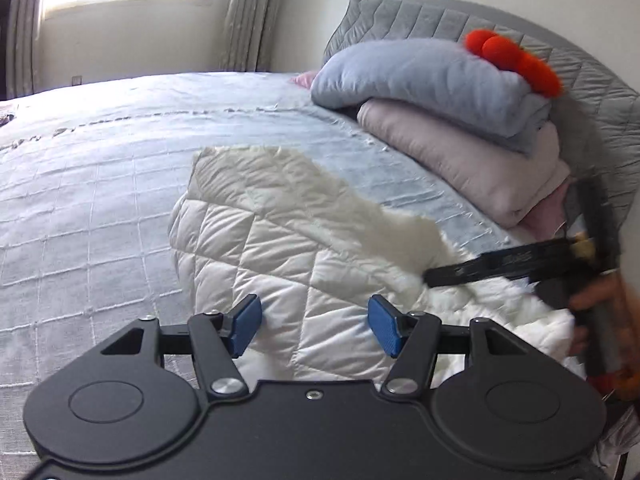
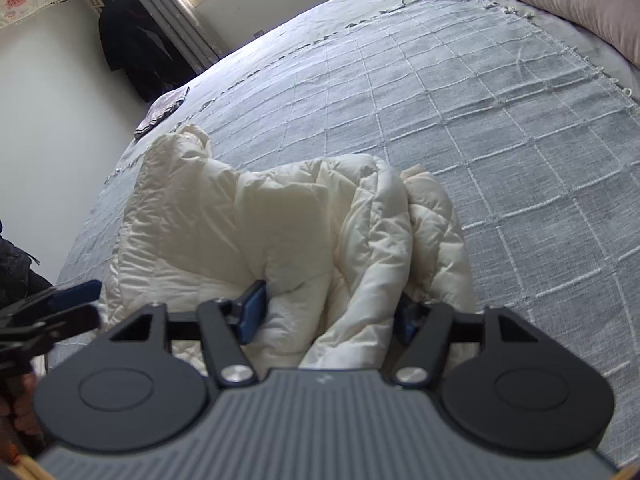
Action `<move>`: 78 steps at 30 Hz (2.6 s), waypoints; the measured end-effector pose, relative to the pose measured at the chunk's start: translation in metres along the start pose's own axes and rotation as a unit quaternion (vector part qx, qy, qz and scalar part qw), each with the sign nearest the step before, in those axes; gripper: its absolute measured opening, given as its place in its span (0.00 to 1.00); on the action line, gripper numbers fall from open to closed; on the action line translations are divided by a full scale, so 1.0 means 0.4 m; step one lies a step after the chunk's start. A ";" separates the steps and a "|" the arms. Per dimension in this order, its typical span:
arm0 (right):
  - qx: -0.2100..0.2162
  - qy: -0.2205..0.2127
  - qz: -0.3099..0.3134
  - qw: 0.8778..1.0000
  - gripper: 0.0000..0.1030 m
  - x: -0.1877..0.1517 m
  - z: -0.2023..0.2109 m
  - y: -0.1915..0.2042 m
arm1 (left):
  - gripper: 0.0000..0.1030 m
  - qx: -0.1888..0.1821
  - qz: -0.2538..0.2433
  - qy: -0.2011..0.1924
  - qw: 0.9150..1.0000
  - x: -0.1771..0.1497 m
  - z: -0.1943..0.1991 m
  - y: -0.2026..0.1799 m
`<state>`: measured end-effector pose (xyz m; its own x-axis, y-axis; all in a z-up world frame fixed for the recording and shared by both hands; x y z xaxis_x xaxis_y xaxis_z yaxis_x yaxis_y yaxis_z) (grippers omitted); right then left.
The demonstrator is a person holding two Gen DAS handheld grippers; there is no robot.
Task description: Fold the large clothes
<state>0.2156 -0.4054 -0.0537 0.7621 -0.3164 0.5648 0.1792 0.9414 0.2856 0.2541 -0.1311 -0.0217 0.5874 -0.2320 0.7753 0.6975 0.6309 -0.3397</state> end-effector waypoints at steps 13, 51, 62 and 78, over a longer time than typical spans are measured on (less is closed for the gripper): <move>-0.048 -0.010 0.001 0.999 0.92 0.080 0.098 -0.002 | 0.60 -0.013 -0.028 0.002 1.000 -0.020 -0.033 0.000; 0.084 0.032 0.068 0.994 0.65 -0.010 -0.230 0.384 | 0.88 0.049 0.128 -0.047 0.989 -0.072 0.210 0.365; 0.059 0.025 0.099 0.993 0.70 0.017 -0.157 0.358 | 0.86 0.021 0.058 -0.066 0.996 -0.019 0.249 0.316; 0.050 -0.085 0.125 0.987 0.70 0.073 0.019 0.489 | 0.86 0.070 -0.047 -0.006 0.996 -0.072 0.120 0.221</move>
<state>0.2682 -0.2314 0.0244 0.6580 -0.0980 0.7466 -0.0705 0.9791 0.1906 0.2791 -0.0330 -0.0484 0.5172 -0.2866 0.8065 0.6844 0.7043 -0.1887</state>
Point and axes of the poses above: each gripper's, at about its wrist camera, not at the fingertips, and z roughly against the way its jaws point, y to its left, x to its top, the point moved 4 cm from there along -z, roughly the way its jaws point, and after that the axes turned 13 degrees about -x, right-handed, at the moved point
